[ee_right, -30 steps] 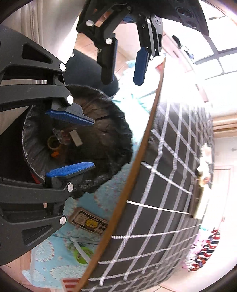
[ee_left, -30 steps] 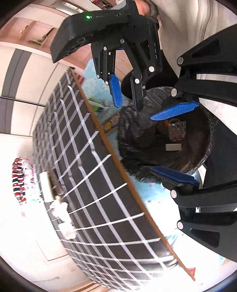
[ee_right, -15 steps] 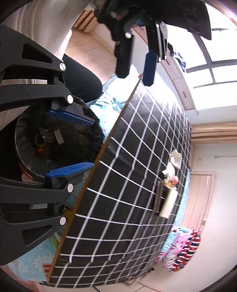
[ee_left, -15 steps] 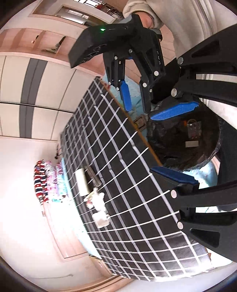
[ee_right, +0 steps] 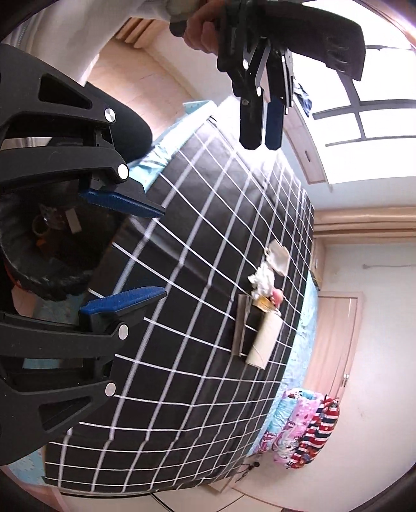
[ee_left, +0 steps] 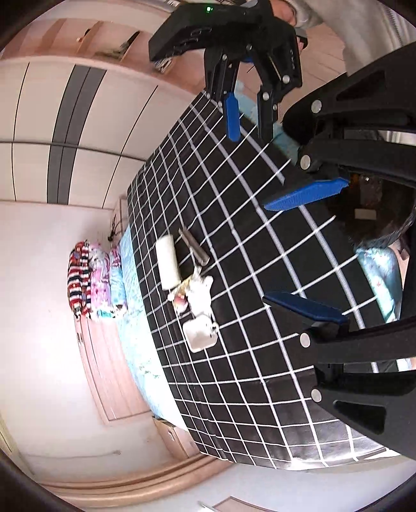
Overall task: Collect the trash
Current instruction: 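Move both open tools back over the grid sheet toward the white plastic tray, then close the left tool on the white plastic tray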
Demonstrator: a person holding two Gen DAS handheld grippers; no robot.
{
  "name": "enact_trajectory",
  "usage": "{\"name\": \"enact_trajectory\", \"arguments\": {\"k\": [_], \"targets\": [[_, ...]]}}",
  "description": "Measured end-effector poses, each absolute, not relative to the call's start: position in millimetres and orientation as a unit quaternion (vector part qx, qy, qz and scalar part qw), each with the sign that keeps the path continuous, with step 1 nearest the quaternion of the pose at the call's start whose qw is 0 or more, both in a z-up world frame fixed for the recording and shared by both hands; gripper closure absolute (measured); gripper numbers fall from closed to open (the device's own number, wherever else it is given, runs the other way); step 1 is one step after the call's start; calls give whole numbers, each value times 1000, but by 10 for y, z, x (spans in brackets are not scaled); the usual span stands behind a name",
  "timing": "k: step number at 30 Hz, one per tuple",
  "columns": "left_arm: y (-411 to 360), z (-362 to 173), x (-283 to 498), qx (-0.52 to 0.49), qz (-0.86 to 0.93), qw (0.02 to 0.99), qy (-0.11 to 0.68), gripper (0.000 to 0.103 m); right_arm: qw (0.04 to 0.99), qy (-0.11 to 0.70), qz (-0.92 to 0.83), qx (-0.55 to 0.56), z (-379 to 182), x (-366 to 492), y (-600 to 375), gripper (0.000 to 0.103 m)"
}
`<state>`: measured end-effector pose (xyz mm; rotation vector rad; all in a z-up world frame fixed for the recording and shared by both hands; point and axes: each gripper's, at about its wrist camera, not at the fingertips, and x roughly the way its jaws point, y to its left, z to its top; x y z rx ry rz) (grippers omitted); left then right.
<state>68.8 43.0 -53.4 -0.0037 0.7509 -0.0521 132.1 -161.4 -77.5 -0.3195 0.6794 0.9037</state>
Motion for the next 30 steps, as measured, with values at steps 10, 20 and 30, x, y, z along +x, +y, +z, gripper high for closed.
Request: {"name": "enact_trajectory", "arguments": {"k": [10,20,30], "targets": [[917,-579,1112,-24,24,929,369,52,845,313,411,-138,-722,1783,-1463,53],[1368,-732,1533,-47,63,921,380,52,854,324,391,-117,-716,2333,-1313,53],[1793,-964,2041,-75,82,912,395,52,855,366,359,-74,-830,2950,-1125,53]]}}
